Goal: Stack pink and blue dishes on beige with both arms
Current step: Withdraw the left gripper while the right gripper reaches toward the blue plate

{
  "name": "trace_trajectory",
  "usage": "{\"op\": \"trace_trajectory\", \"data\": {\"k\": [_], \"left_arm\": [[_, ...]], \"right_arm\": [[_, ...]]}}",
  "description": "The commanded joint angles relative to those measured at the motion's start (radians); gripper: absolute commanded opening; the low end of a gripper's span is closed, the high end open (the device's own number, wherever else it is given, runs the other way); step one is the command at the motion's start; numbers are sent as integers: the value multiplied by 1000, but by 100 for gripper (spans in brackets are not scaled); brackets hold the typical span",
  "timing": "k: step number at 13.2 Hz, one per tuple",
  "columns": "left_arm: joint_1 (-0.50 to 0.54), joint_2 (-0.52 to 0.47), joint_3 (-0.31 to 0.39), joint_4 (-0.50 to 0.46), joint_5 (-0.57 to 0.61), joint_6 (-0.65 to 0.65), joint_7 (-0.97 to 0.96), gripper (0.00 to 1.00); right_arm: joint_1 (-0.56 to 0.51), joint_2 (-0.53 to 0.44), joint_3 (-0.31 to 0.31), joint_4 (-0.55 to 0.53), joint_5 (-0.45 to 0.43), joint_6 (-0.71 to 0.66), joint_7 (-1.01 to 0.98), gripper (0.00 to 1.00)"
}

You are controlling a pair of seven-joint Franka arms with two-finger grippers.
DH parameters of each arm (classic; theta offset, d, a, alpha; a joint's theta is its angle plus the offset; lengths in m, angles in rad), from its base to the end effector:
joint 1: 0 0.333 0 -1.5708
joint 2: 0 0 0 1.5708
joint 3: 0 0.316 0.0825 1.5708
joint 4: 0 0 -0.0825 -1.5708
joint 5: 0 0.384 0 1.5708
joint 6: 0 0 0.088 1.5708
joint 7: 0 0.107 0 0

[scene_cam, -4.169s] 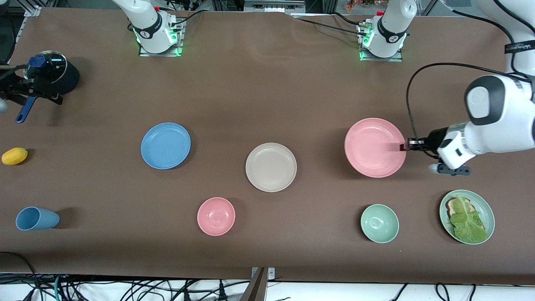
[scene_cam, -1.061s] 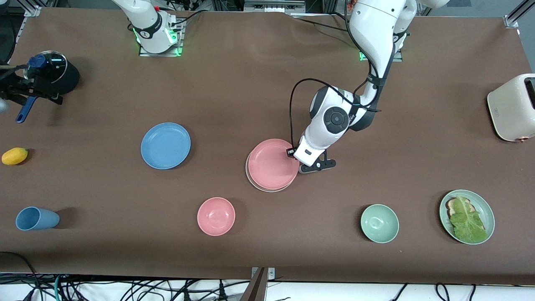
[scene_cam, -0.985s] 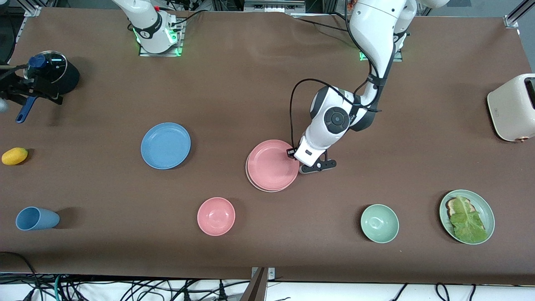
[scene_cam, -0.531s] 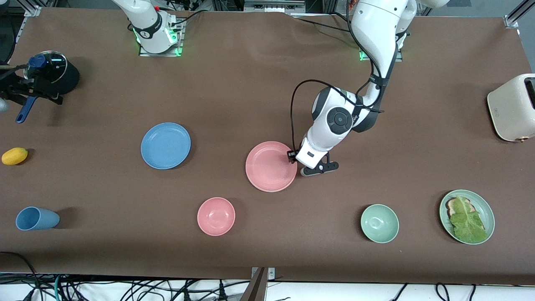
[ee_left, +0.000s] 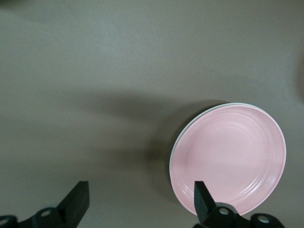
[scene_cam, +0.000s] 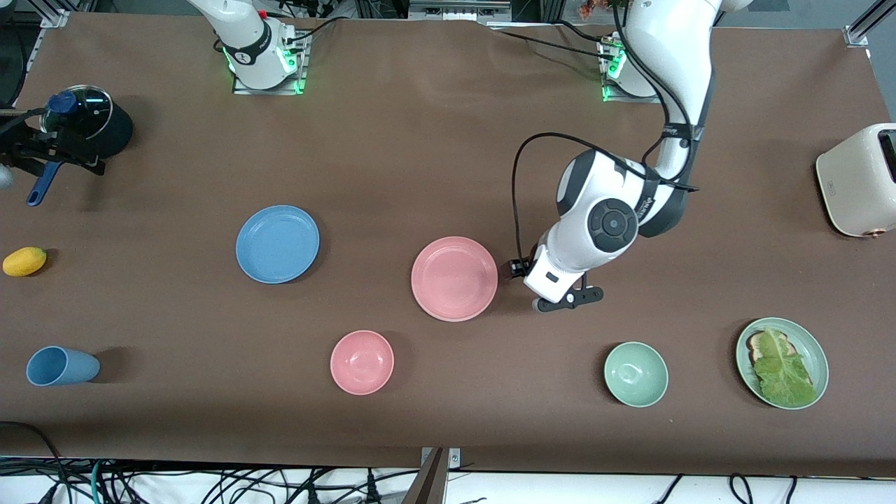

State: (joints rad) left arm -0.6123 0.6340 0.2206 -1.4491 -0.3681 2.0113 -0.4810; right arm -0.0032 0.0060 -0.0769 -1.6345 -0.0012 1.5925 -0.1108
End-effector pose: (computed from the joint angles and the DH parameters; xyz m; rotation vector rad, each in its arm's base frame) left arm 0.6370 -0.3165 0.3184 2.9611 0.3240 -0.1956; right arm 0.5542 -0.0445 0.5930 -3.1374 -0.0482 0.0752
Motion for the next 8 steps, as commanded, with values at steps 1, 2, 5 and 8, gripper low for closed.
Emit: {"op": "trace_trajectory", "data": {"k": [1, 2, 5, 8], "left_arm": [[31, -8, -3, 21, 26, -49, 89, 99], [51, -14, -3, 21, 26, -66, 128, 99], [118, -28, -3, 21, 26, -115, 257, 99], [207, -43, -3, 21, 26, -167, 379, 99]], "right_arm": [[2, 3, -1, 21, 1, -20, 5, 100], [2, 3, -1, 21, 1, -20, 5, 100], [2, 3, -1, 19, 1, -20, 5, 100], [2, 5, -1, 18, 4, -29, 10, 100]]}}
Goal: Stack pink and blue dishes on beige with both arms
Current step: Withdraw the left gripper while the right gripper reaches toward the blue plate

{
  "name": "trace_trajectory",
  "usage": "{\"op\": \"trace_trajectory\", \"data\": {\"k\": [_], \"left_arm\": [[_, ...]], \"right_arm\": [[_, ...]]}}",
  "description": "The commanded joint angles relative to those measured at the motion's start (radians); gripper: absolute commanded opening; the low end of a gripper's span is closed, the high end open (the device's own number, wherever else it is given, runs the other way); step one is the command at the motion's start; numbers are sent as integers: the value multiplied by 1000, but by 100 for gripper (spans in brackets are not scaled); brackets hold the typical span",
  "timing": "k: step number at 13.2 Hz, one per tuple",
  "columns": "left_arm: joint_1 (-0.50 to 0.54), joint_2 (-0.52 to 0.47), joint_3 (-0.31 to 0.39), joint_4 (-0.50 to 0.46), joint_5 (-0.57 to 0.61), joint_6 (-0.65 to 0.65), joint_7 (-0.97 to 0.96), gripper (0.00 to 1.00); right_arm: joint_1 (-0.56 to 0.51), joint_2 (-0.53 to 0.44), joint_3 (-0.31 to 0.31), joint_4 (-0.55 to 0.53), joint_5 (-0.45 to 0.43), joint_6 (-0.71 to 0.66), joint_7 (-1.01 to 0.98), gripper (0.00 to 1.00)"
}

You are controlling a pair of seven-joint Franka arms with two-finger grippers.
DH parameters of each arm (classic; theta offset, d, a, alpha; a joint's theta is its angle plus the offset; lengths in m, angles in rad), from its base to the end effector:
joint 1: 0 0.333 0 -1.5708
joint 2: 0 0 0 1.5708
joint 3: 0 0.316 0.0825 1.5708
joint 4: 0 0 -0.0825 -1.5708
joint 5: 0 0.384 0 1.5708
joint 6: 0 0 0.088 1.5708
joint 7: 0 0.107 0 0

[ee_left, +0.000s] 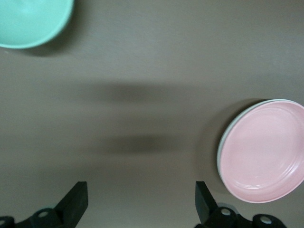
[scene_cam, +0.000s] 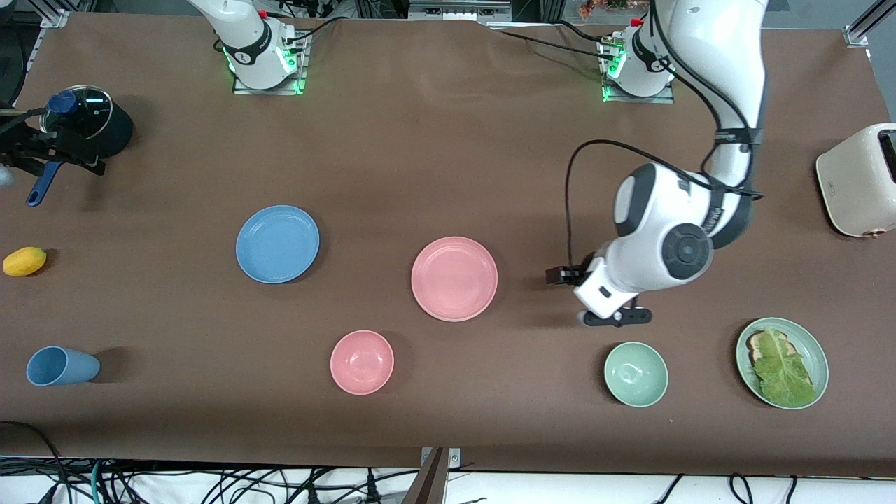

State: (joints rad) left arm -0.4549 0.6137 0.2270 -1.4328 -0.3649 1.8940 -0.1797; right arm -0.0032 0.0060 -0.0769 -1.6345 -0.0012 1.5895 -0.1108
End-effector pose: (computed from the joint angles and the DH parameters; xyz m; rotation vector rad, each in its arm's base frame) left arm 0.6695 -0.2113 0.3316 2.9557 0.0893 -0.2552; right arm 0.5539 -0.0445 0.5927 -3.1370 -0.0482 0.0799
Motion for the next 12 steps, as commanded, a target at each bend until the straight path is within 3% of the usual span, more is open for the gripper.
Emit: {"op": "trace_trajectory", "data": {"k": [1, 7, 12], "left_arm": [[73, -31, -9, 3, 23, -68, 103, 99], [228, -32, -8, 2, 85, -110, 232, 100], [317, -37, -9, 3, 110, -141, 282, 100]], "right_arm": [[2, 5, -1, 18, 4, -54, 11, 100], [2, 15, -1, 4, 6, -77, 13, 100], [71, 141, 0, -1, 29, -25, 43, 100]]}}
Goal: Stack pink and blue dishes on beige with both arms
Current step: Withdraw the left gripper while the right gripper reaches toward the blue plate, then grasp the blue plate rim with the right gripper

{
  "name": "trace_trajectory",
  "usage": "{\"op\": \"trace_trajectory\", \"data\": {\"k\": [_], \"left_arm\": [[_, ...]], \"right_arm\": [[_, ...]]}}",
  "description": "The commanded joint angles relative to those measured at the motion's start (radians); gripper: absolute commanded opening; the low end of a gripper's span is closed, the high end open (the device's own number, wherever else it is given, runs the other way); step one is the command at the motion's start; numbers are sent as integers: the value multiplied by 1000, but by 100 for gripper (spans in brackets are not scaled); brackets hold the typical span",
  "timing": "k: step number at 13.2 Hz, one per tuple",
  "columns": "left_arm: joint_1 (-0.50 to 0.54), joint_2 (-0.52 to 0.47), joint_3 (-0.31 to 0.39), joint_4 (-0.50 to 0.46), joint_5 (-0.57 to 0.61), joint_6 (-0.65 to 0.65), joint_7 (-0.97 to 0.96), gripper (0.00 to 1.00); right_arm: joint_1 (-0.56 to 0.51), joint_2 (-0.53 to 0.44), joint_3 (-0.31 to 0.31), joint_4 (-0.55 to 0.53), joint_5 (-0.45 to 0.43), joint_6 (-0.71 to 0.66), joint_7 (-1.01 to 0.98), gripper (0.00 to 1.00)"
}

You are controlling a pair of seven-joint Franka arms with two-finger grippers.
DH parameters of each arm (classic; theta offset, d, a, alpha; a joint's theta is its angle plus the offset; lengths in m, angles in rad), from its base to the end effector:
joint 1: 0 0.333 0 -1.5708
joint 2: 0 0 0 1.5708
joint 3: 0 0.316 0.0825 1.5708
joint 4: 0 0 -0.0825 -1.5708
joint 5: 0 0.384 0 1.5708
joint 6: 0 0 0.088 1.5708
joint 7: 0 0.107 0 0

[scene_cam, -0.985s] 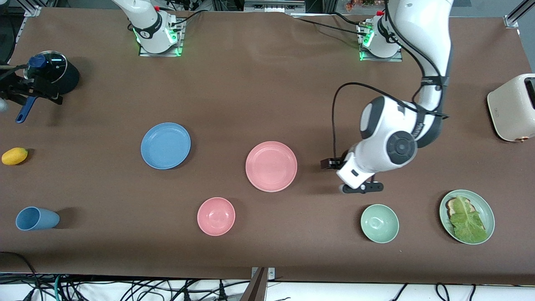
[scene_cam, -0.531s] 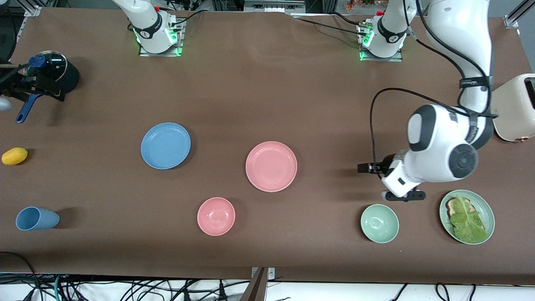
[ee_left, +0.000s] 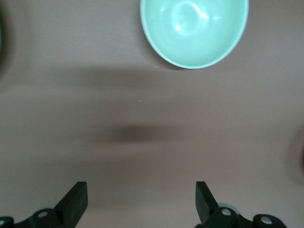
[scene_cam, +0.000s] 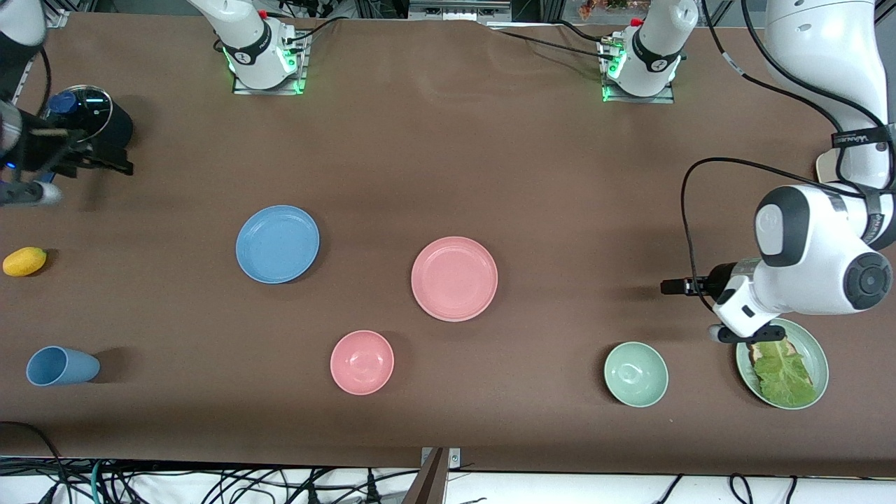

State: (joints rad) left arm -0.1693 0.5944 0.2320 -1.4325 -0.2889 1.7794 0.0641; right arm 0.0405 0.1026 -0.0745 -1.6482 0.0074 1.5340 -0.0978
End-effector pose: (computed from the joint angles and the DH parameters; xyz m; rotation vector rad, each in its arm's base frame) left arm 0.6875 -0.0088 0.3368 2.9665 0.1008 -0.3279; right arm 0.5696 -0.0168 0.5280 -3.1078 -0.0977 0.3372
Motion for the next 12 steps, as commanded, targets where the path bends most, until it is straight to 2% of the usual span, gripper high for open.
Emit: {"op": "trace_trajectory", "data": {"k": [1, 4, 6, 12], "left_arm": [[48, -21, -16, 3, 43, -29, 57, 100], [86, -65, -17, -5, 68, -69, 76, 100], [89, -108, -19, -5, 89, -103, 74, 100], [83, -307, -51, -14, 91, -193, 69, 100]], "right_arm": [[28, 74, -2, 2, 25, 75, 30, 100], [33, 146, -2, -50, 28, 147, 32, 100], [33, 151, -2, -120, 97, 216, 32, 100], [36, 248, -4, -324, 143, 561, 30, 99]]}}
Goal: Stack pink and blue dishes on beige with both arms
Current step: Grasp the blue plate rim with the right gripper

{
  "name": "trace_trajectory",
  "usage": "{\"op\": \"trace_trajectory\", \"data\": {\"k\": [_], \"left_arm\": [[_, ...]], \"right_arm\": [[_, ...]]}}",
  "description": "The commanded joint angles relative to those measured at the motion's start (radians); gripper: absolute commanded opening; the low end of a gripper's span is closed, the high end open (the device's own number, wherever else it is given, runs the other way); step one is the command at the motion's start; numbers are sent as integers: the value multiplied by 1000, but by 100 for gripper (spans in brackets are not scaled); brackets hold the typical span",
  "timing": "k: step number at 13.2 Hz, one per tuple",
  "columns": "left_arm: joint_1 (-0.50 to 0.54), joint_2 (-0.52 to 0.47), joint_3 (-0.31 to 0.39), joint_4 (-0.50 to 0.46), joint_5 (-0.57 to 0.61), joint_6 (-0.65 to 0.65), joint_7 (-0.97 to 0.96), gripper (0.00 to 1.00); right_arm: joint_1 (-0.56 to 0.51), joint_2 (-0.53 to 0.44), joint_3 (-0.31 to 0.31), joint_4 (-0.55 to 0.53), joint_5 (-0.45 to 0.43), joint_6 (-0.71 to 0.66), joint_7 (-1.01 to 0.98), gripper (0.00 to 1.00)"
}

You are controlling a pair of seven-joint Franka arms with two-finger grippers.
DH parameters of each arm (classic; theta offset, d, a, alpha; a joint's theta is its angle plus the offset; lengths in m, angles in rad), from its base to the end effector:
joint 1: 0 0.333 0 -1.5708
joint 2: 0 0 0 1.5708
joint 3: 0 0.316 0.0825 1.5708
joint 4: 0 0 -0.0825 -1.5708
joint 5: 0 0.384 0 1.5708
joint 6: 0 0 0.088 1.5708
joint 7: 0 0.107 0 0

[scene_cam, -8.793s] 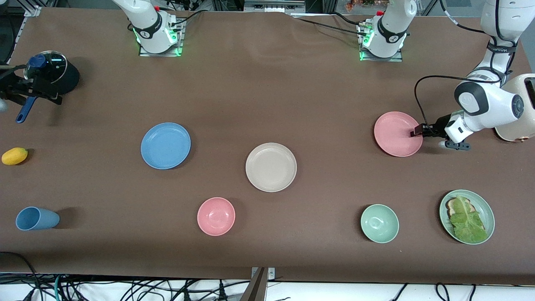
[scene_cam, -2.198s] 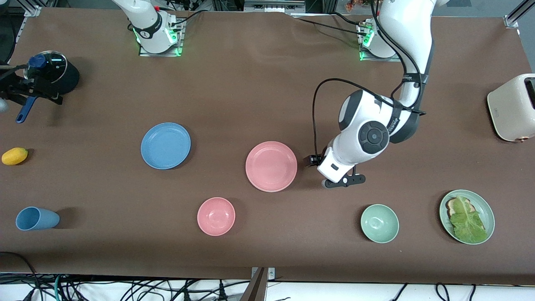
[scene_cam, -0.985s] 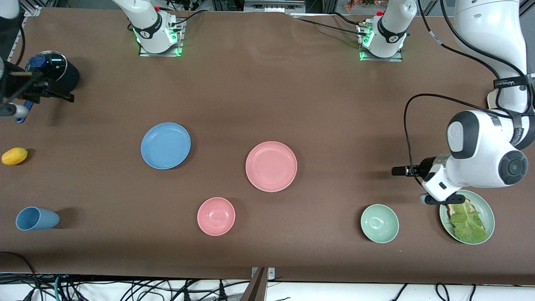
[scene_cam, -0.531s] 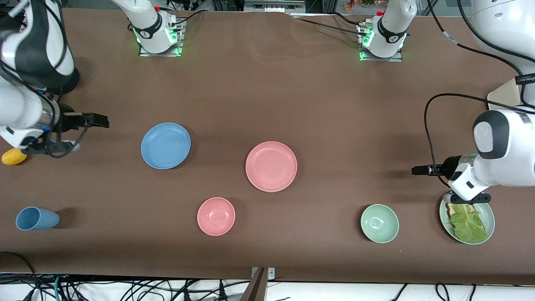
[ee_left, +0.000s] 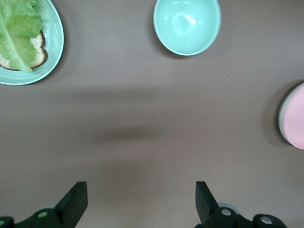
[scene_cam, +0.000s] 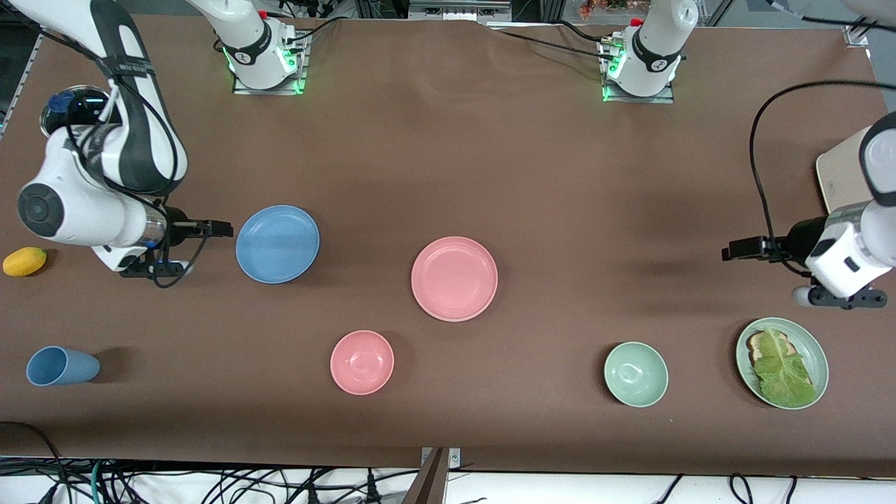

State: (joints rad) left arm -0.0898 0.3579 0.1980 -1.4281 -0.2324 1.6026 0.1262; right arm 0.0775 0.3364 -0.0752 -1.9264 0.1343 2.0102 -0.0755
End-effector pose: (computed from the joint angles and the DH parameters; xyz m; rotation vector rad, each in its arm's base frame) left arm 0.6477 0.0278 0.4823 2.9521 0.0057 -0.2311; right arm 0.5893 0.0109 0.2977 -3.0210 -0.0096 0.3754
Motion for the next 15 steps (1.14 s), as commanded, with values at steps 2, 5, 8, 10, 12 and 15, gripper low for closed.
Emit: {"op": "trace_trajectory", "data": {"k": [2, 5, 8, 10, 12, 15], "left_arm": [[11, -114, -17, -41, 33, -30, 9, 100], [25, -195, -20, -66, 31, -108, 21, 100], [27, -220, -71, -64, 76, -161, 20, 100], [27, -234, -97, -63, 116, -161, 20, 100], [33, -275, -97, -54, 120, -161, 12, 100], [76, -346, -98, -54, 113, -170, 10, 100]], "right_arm": [[-5, 59, -3, -45, 40, 134, 10, 95], [-8, 102, -8, -45, 142, 145, -10, 91], [-22, 122, -8, -45, 146, 151, -10, 77], [-24, 131, -8, -46, 146, 148, -26, 73], [-31, 144, -9, -51, 146, 159, -59, 70], [-38, 168, -9, -57, 146, 159, -92, 50]]}}
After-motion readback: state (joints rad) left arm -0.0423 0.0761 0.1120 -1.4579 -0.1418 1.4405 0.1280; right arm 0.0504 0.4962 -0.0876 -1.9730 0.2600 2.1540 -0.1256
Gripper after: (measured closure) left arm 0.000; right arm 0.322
